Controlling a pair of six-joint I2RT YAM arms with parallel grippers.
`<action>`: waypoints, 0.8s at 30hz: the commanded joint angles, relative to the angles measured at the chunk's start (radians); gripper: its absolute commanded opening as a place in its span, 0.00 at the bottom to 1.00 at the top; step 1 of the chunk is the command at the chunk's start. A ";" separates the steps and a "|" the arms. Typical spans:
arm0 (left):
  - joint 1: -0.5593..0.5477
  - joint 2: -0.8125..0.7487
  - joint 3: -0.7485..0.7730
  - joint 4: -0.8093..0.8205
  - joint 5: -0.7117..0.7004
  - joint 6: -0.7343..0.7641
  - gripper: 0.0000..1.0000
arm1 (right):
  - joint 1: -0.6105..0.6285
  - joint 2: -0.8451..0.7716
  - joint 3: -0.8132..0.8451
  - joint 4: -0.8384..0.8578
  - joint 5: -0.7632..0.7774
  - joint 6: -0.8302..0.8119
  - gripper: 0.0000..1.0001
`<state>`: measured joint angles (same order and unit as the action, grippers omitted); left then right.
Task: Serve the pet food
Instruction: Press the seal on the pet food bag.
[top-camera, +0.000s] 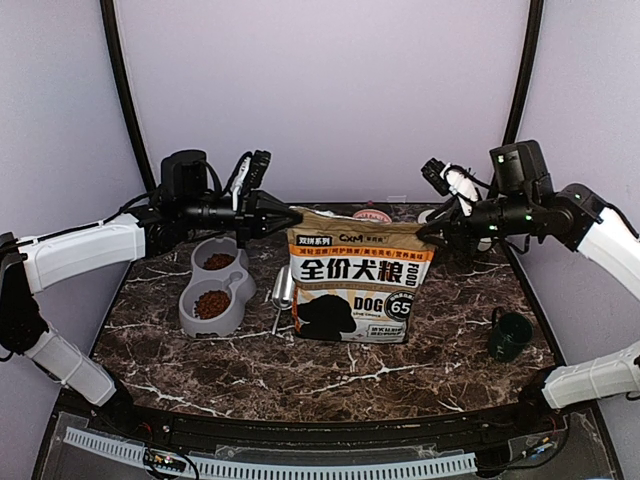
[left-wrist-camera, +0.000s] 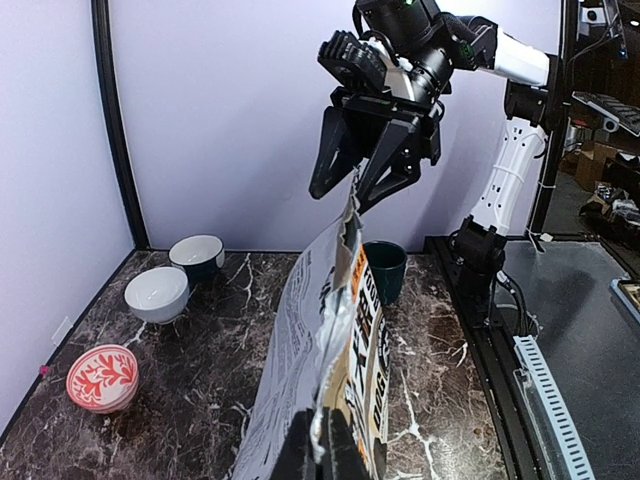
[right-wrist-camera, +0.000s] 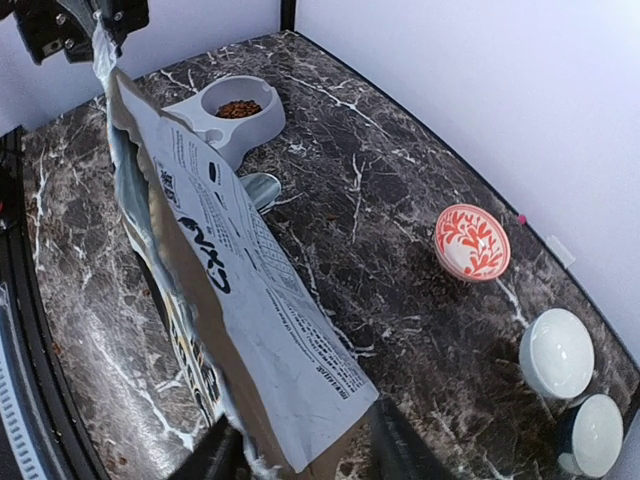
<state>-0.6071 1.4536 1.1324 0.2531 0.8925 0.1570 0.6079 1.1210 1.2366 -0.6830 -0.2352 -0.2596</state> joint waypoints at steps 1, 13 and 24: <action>-0.002 -0.052 -0.009 0.008 0.016 0.007 0.00 | -0.008 0.034 0.089 0.008 -0.035 0.003 0.52; -0.002 -0.046 -0.008 0.013 0.010 -0.001 0.00 | 0.110 0.301 0.397 -0.095 -0.127 -0.046 0.68; -0.002 -0.041 -0.006 0.007 0.005 0.001 0.00 | 0.213 0.517 0.601 -0.149 -0.152 -0.064 0.68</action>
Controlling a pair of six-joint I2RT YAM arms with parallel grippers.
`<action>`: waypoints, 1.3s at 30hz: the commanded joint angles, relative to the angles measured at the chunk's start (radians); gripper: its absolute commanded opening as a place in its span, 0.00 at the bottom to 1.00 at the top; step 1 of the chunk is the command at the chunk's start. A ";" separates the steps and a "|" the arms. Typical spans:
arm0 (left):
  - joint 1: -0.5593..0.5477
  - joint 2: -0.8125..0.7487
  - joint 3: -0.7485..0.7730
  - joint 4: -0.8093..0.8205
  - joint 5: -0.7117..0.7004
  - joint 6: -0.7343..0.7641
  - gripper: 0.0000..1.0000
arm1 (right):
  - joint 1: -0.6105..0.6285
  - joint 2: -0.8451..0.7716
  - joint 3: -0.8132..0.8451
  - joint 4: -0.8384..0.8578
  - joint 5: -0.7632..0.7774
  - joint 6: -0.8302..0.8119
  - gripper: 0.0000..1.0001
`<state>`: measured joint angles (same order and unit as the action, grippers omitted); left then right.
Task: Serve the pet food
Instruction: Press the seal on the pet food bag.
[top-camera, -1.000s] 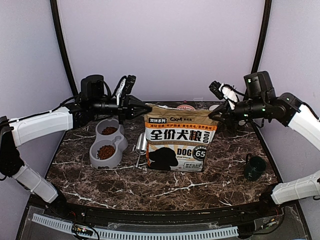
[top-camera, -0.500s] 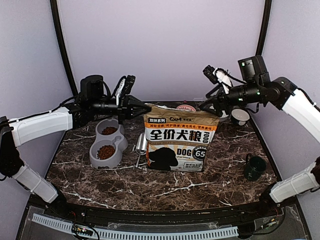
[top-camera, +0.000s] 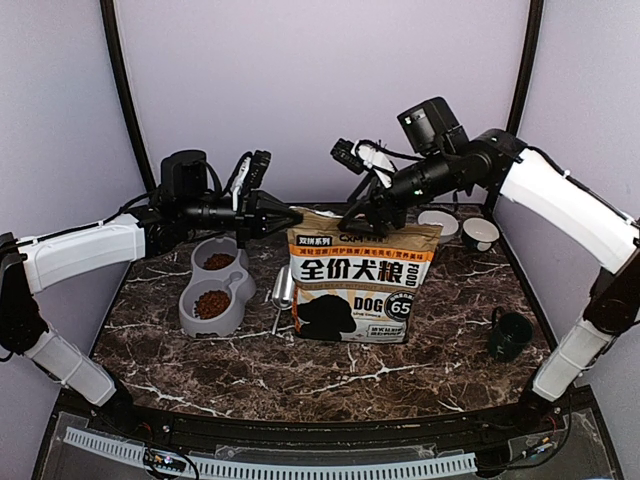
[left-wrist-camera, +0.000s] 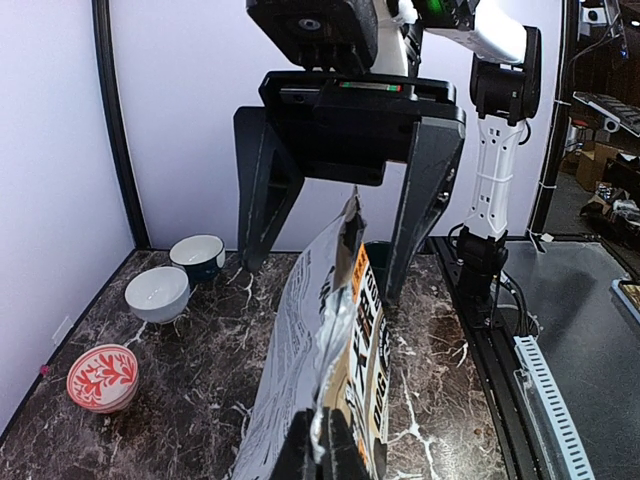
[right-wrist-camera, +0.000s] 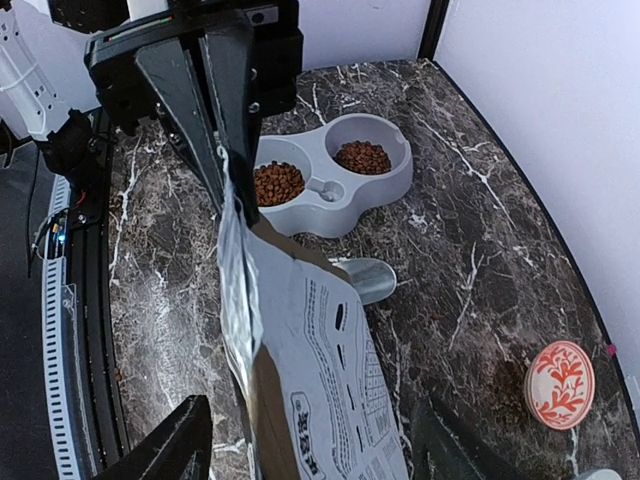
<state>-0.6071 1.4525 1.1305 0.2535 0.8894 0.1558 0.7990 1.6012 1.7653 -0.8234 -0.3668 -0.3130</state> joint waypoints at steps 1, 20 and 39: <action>-0.002 -0.040 -0.005 0.006 0.009 0.003 0.00 | 0.025 0.052 0.090 -0.017 -0.020 -0.012 0.67; -0.002 -0.038 -0.003 -0.002 0.000 0.010 0.00 | 0.052 0.202 0.220 -0.078 -0.028 -0.024 0.00; -0.002 -0.044 -0.003 -0.004 -0.002 0.014 0.00 | -0.034 0.076 0.068 -0.076 0.024 -0.018 0.11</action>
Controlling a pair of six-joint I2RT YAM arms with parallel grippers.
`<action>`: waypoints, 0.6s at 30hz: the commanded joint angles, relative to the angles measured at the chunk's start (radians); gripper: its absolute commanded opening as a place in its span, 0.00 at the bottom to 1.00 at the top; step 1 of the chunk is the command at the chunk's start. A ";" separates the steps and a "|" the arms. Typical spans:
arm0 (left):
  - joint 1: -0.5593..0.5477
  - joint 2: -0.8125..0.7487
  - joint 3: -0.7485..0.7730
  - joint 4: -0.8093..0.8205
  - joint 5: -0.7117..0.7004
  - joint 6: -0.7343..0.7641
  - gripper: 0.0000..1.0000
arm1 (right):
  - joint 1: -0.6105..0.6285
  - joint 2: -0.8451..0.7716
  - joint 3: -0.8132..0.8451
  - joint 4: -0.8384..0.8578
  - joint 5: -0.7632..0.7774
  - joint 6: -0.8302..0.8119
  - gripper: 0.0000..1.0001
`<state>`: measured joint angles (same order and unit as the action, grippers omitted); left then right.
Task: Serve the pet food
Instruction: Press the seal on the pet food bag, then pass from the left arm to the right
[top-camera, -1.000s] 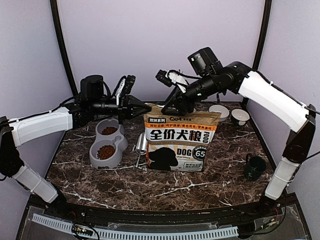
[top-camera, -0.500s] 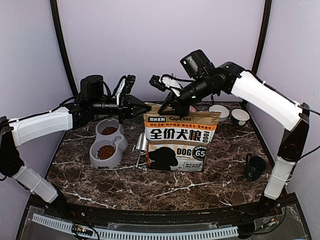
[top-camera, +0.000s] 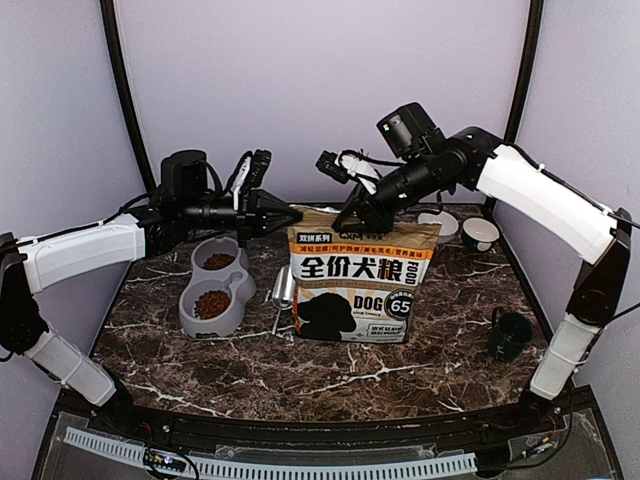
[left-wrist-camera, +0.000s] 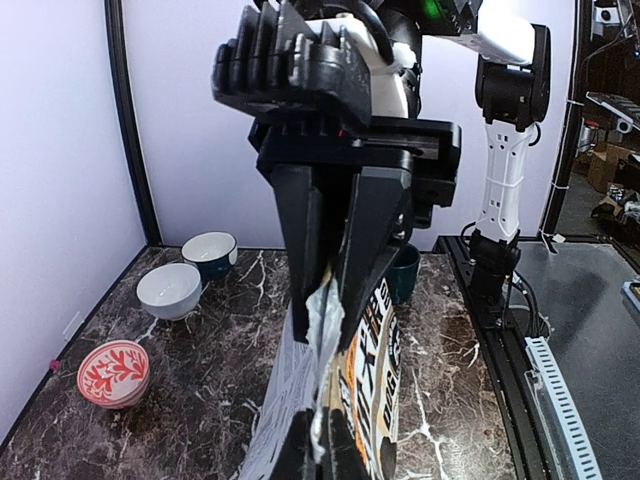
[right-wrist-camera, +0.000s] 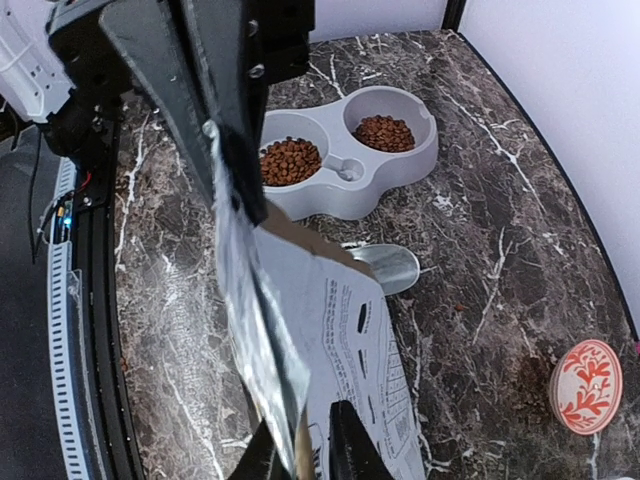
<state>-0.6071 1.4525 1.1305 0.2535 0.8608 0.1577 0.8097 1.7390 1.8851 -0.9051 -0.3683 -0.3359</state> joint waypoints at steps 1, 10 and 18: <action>-0.002 -0.044 -0.003 -0.004 0.028 0.012 0.00 | -0.050 -0.070 -0.067 0.009 0.020 0.005 0.00; -0.002 -0.043 -0.003 -0.008 0.026 0.015 0.00 | -0.094 -0.127 -0.141 0.041 0.026 0.020 0.00; -0.002 -0.043 -0.003 -0.008 0.026 0.017 0.00 | -0.115 -0.178 -0.198 0.062 0.034 0.016 0.22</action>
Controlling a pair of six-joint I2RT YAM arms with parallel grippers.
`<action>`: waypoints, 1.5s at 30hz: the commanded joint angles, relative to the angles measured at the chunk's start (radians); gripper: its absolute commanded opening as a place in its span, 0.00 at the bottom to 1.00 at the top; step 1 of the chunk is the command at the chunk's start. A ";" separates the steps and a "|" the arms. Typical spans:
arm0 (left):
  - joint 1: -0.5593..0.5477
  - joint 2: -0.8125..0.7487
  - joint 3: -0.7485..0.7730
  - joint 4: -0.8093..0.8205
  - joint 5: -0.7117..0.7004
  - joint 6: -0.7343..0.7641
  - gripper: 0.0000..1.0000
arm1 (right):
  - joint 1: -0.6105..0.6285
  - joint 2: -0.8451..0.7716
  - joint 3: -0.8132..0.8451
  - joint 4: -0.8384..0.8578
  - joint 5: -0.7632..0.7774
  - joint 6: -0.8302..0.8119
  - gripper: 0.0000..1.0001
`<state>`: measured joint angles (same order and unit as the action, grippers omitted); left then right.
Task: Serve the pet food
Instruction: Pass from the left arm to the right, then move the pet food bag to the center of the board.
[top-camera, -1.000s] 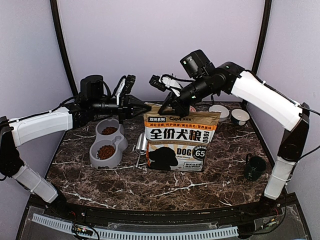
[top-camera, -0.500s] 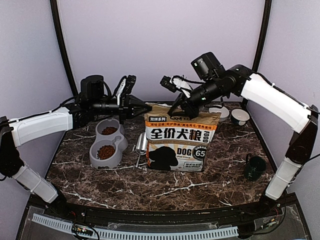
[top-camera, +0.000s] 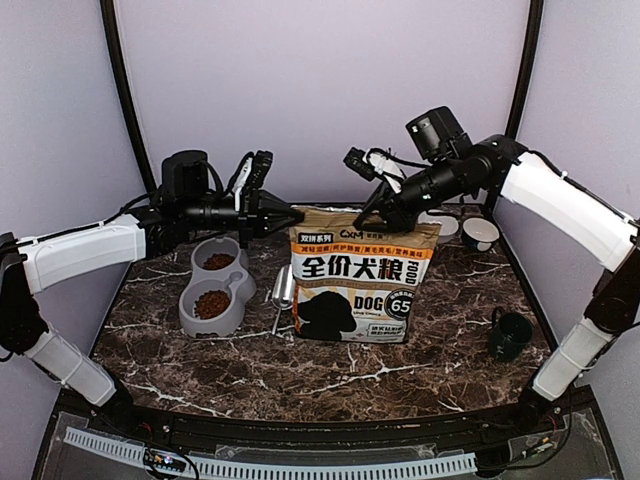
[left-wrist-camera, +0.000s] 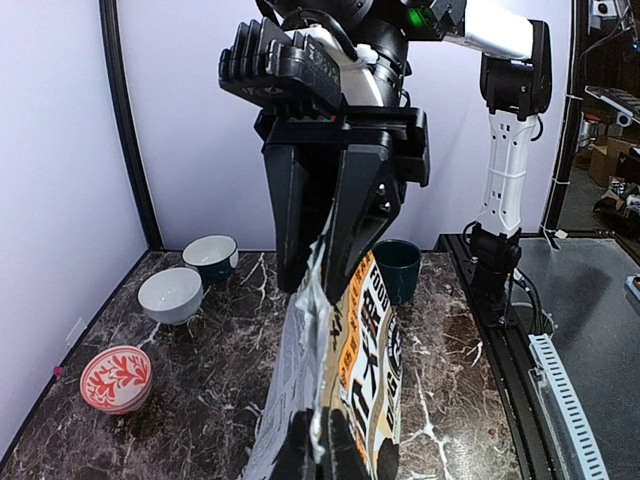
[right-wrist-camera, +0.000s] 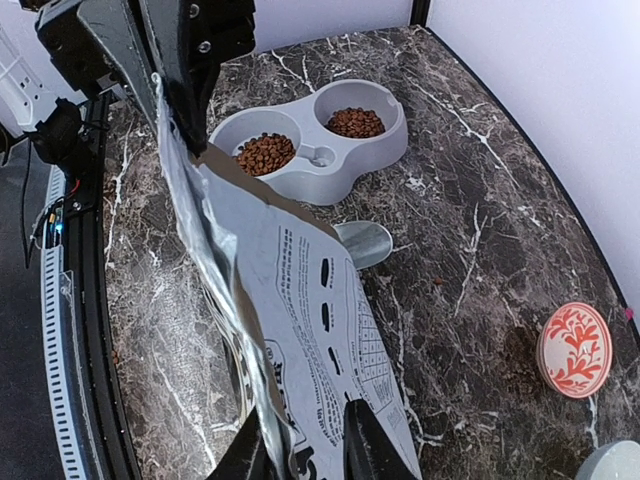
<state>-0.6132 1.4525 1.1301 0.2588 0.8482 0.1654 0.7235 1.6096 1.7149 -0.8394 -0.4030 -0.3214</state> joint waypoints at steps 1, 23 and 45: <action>0.004 -0.043 -0.003 -0.014 0.038 0.008 0.00 | -0.032 -0.052 -0.038 -0.001 0.069 0.001 0.20; 0.003 -0.066 -0.005 -0.024 -0.007 0.024 0.54 | -0.043 -0.087 -0.041 0.061 0.116 0.004 0.00; 0.004 -0.332 -0.283 0.359 -1.033 0.083 0.99 | -0.061 -0.282 -0.152 0.500 0.404 0.071 0.00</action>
<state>-0.6132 1.1877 0.8940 0.4480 0.1291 0.2150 0.6758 1.4483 1.5482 -0.7094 -0.0750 -0.2707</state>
